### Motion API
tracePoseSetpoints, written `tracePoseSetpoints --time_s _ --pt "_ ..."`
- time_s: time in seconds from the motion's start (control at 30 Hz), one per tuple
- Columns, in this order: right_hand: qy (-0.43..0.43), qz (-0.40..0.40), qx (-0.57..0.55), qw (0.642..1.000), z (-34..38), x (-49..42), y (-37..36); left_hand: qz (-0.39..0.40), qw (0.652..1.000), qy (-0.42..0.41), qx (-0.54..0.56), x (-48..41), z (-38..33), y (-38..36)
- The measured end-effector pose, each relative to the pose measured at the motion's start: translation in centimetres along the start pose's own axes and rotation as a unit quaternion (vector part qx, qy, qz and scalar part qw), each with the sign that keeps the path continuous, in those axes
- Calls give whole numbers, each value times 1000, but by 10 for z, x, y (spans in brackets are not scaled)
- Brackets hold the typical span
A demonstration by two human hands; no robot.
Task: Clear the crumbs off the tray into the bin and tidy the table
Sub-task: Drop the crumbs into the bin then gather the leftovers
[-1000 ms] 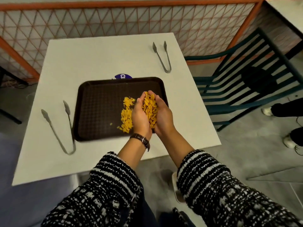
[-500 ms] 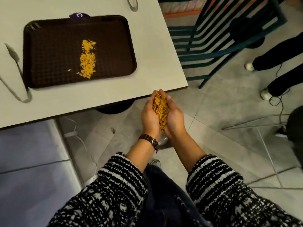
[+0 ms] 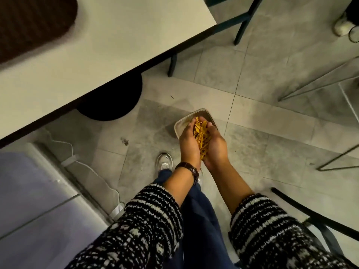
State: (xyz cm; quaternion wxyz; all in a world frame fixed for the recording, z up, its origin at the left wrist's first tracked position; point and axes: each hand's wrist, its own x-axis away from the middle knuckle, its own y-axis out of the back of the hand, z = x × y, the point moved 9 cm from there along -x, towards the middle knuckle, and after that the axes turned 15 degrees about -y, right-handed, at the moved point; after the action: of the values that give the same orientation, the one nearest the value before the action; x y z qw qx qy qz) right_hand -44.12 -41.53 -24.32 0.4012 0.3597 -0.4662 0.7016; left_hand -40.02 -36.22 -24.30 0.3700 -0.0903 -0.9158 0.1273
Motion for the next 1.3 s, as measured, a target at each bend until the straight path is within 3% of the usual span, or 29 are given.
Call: tracePoseSetpoints --time_s 0.27,0.5,0.6,0.73,0.93,1.07,1.17,1.23,1.3 --pt "-50 -62 -43 996 -17 -128 70 4 996 91 -2 -98 108 10" --pt "-83 -80 -47 992 -32 -173 92 -10 986 86 -140 -148 150 34" --pt "-85 -76 -30 993 -34 -170 83 62 980 96 -161 -146 170 24" --pt "-24 -120 38 992 -21 -165 74 224 923 -21 -311 -135 137 -18" --pt "-40 -65 -35 996 1 -174 71 151 949 4 -275 -167 132 -11" --pt "-58 -100 7 993 -6 -176 64 89 949 2 -303 -174 125 1" --pt "-59 -177 28 982 -10 -179 76 96 967 15 -235 -160 123 -11" --pt "-59 -144 -52 987 -10 -182 76 94 972 -27 -212 -158 127 -6" --pt "-94 -55 -162 981 -5 -180 66 198 941 -39 -271 -167 143 0"
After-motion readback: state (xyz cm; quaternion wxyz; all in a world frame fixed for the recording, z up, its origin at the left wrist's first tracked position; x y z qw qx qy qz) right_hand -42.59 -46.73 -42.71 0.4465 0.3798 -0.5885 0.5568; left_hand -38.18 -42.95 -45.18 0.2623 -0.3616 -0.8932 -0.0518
